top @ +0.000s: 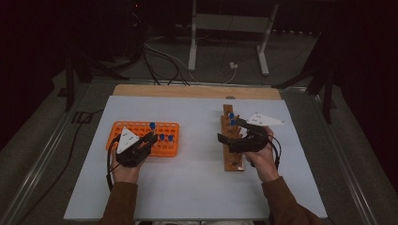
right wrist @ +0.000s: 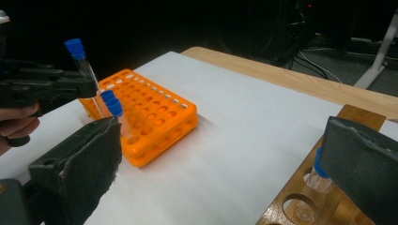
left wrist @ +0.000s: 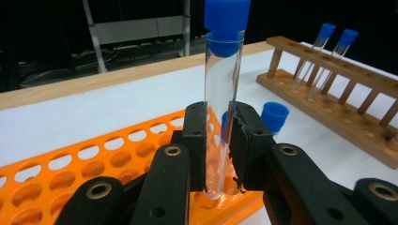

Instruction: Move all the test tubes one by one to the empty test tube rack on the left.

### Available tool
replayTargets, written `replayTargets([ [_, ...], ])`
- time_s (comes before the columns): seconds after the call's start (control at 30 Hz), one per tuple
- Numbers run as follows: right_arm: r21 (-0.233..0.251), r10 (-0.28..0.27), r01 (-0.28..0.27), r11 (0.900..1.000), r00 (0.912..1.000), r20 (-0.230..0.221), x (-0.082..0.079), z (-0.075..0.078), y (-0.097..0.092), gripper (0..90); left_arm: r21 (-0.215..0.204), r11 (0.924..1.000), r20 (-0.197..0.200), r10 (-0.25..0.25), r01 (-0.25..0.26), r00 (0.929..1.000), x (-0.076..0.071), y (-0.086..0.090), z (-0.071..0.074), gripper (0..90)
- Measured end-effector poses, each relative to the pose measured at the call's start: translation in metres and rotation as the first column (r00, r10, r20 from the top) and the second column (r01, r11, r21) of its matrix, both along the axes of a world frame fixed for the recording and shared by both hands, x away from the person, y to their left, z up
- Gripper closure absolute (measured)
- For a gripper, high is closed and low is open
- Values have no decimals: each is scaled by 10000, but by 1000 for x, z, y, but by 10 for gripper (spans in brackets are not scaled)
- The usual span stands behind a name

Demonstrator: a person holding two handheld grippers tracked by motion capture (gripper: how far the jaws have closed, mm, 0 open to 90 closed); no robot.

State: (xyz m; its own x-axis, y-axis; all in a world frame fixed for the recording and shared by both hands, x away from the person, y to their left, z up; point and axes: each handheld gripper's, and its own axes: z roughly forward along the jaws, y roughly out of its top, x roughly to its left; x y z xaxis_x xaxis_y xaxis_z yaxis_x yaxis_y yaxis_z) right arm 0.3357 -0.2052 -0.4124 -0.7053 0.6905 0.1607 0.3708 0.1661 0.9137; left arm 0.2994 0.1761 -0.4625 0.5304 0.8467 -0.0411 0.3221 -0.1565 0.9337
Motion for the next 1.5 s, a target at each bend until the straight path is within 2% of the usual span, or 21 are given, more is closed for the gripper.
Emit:
replayTargets([
  [0.2,-45,45,-45,10000,10000,4,0,-1,2,0,138,9999,-51,52,-51,10000,4,-3,-6,779],
  [0.4,-45,69,-69,10000,10000,-6,0,-1,2,0,203,9997,-280,119,-113,9995,8,-3,-14,780],
  [0.7,-83,127,-127,9999,9999,-22,-1,-1,3,0,363,9993,-769,130,-102,9970,12,-6,-25,780],
  [0.87,-52,98,-98,9999,10000,-22,-1,-1,1,0,586,9983,-1075,88,-25,9942,13,-6,-30,780],
  [1.5,-76,155,-156,9998,9998,-78,-1,-2,2,0,1086,9940,-1303,-6,149,9915,11,-9,-31,781],
])
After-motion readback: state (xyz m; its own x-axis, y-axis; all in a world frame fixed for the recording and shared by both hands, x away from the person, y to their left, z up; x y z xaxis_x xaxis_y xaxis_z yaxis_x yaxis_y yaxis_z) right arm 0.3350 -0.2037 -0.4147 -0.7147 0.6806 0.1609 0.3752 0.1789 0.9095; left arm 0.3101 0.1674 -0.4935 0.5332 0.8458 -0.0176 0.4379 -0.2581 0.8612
